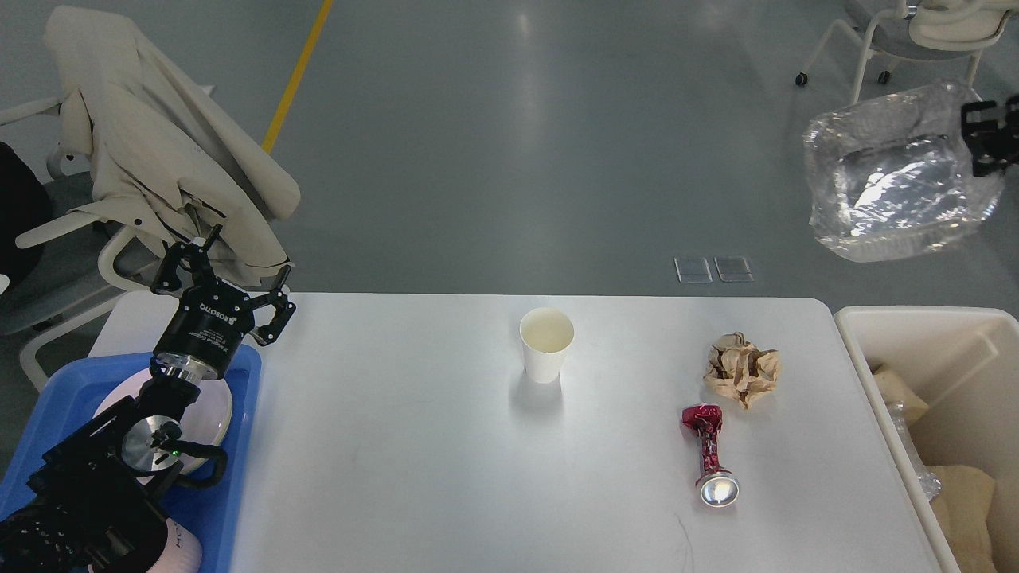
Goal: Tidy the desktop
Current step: 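Carry the foil tray over the bin and drop it in, then lower the right gripper onto the red can on the table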
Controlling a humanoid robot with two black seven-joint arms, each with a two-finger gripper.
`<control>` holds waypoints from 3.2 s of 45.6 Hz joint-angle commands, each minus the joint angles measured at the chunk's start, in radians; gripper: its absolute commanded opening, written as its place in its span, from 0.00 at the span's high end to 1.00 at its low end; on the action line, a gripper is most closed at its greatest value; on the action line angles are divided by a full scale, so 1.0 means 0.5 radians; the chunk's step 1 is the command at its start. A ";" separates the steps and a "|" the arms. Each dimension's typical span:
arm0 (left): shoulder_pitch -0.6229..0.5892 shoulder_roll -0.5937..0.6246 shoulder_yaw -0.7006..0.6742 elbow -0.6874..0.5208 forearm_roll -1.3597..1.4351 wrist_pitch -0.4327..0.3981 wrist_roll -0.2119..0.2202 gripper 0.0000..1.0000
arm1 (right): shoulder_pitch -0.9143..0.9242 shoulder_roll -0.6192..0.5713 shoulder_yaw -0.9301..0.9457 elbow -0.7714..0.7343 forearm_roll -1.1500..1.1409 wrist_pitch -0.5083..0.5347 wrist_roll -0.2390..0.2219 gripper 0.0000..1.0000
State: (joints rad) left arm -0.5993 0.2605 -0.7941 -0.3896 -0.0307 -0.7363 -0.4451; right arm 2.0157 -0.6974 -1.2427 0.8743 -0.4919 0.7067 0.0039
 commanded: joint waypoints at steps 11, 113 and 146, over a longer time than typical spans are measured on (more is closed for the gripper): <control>-0.001 -0.002 -0.001 0.000 0.000 0.000 0.000 0.00 | -1.775 -0.096 0.239 -0.883 0.033 -0.990 0.130 1.00; -0.001 -0.002 -0.001 0.000 0.000 0.000 0.007 0.00 | -1.221 0.910 0.393 0.583 0.542 -1.288 0.103 0.00; -0.001 -0.002 -0.001 0.000 0.000 0.000 0.003 0.00 | -1.644 1.011 0.384 0.197 0.456 -1.545 0.161 0.47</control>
State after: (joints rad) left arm -0.5999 0.2592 -0.7946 -0.3896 -0.0307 -0.7363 -0.4434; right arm 1.2141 -0.1935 -1.0522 0.9936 -0.2519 -0.0623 0.0834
